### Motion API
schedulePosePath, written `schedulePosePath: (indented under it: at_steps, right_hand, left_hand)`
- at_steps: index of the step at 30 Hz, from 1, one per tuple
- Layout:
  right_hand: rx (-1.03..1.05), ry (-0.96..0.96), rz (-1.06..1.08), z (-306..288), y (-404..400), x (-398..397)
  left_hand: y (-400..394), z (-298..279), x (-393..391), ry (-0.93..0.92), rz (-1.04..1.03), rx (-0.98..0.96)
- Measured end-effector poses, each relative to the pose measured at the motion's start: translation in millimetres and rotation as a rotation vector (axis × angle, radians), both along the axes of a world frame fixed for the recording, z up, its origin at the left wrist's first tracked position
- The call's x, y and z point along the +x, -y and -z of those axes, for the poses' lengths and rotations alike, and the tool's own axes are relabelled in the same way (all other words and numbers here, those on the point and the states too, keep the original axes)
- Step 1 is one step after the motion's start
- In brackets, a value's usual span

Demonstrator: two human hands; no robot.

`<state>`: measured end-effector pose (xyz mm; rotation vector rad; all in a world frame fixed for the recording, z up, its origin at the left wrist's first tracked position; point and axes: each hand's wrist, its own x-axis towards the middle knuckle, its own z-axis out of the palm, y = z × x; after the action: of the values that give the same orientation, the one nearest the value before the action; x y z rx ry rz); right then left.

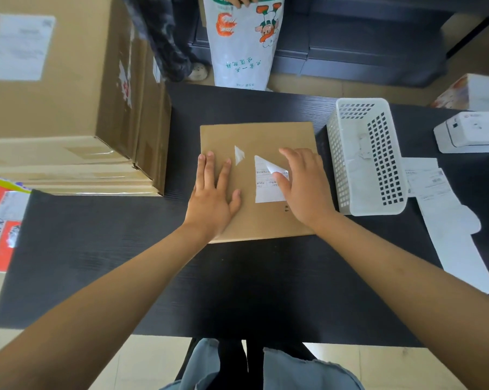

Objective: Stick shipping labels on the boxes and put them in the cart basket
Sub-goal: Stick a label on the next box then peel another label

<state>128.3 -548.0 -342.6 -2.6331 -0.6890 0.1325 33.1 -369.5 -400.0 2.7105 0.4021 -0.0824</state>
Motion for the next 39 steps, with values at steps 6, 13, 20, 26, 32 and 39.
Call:
schedulePosePath:
  at_steps: [6, 13, 20, 26, 32, 39]
  right_hand:
    - [-0.142, 0.057, -0.042, 13.4, -10.7, 13.1]
    - [-0.088, 0.156, -0.077, 12.7, -14.9, 19.6]
    - [-0.108, 0.148, -0.180, 7.6, -3.0, 11.7]
    - [0.031, 0.107, -0.261, 0.4, 6.0, -17.8]
    - [0.278, 0.113, -0.366, -12.1, 15.0, -35.4]
    - [0.478, -0.096, 0.031, -25.8, -14.5, -23.1]
  left_hand:
    - [-0.6, 2.7, -1.0, 0.035, -0.001, -0.045]
    - [0.6, 3.0, -0.6, 0.030, -0.017, -0.018]
    - [3.2, -0.5, 0.2, -0.029, 0.010, 0.076]
    - [2.7, -0.8, 0.9, -0.033, 0.012, 0.091]
    - [4.4, -3.6, 1.2, -0.056, 0.024, 0.107]
    - [3.6, -7.0, 2.5, -0.069, 0.020, 0.047]
